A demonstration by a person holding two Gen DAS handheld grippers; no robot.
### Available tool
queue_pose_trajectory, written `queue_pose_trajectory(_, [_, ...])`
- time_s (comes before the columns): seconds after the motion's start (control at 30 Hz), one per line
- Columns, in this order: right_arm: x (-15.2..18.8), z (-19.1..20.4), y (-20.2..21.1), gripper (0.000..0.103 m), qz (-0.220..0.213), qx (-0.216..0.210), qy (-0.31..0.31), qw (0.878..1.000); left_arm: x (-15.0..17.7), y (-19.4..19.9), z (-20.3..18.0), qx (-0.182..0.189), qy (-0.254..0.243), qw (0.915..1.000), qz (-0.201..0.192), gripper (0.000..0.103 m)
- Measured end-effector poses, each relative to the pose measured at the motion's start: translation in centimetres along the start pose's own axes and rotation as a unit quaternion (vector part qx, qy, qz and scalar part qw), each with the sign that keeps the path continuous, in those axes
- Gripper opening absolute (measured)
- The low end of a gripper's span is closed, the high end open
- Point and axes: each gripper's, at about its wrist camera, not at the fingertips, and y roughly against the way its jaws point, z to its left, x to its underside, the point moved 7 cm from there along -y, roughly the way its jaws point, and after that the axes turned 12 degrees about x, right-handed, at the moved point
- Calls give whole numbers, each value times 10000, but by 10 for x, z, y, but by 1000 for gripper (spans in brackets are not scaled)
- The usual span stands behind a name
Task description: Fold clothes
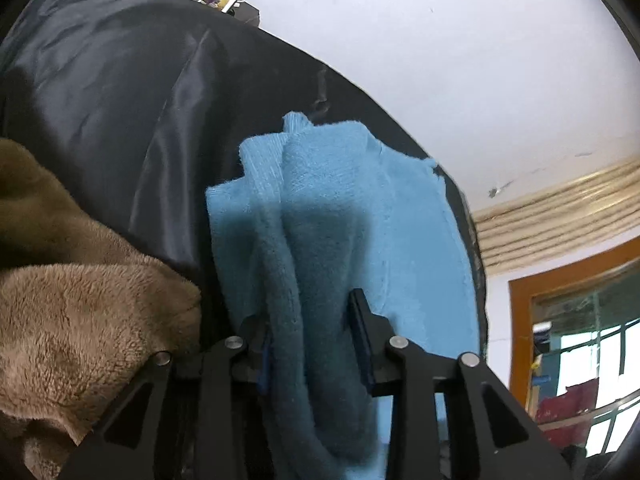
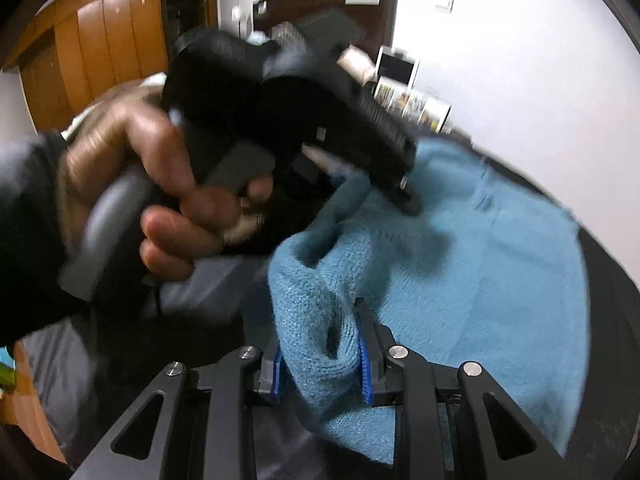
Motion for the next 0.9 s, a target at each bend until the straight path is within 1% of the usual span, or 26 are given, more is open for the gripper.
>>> queue_pose_trajectory(0.13, [6,0,1,31,-54,-65,19,10000,1,7,-9,-369,-224,9991,21,44])
queue_pose_trajectory(0.2, [9,0,0,34,-28,-170,-32,9998,0,14,-14,-672,-348,9971,-30,57])
queue_pose_trajectory(0.27, [12,-1,-1,36,-2,-274,-83,9996,0,22,-18,-931,-461,9945,-112,62])
queue_pose_trajectory(0.33, [15,-2,-2,42,23,-379,-134,9992,4,30,-25,-1041,-559,9929,-130,66])
queue_pose_trajectory(0.4, [18,-2,-2,44,44,-518,-196,9985,15,37,-30,-1086,-684,9917,-71,72])
queue_pose_trajectory(0.43, [19,-2,0,46,49,-620,-239,9978,21,41,-32,-1106,-748,9910,-38,74])
queue_pose_trajectory(0.47, [20,-2,1,56,54,-723,-281,9970,27,45,-34,-1126,-811,9903,-5,75])
queue_pose_trajectory(0.5, [21,-2,6,70,46,-814,-300,9962,32,47,-34,-1163,-840,9897,29,76])
queue_pose_trajectory(0.53, [22,-2,12,74,31,-901,-308,9955,37,49,-34,-1206,-857,9890,64,76])
queue_pose_trajectory(0.63, [23,0,31,74,-12,-1160,-332,9927,49,55,-34,-1290,-883,9876,139,76])
queue_pose_trajectory(0.73, [32,-17,55,74,-133,-1229,-620,9904,57,56,-40,-1165,-824,9897,152,76])
queue_pose_trajectory(0.8, [39,-37,61,74,-160,-1108,-784,9906,64,56,-46,-1129,-886,9894,202,76])
queue_pose_trajectory(0.9, [60,-70,68,74,-61,-697,-1016,9924,76,52,-61,-1000,-1020,9892,312,76])
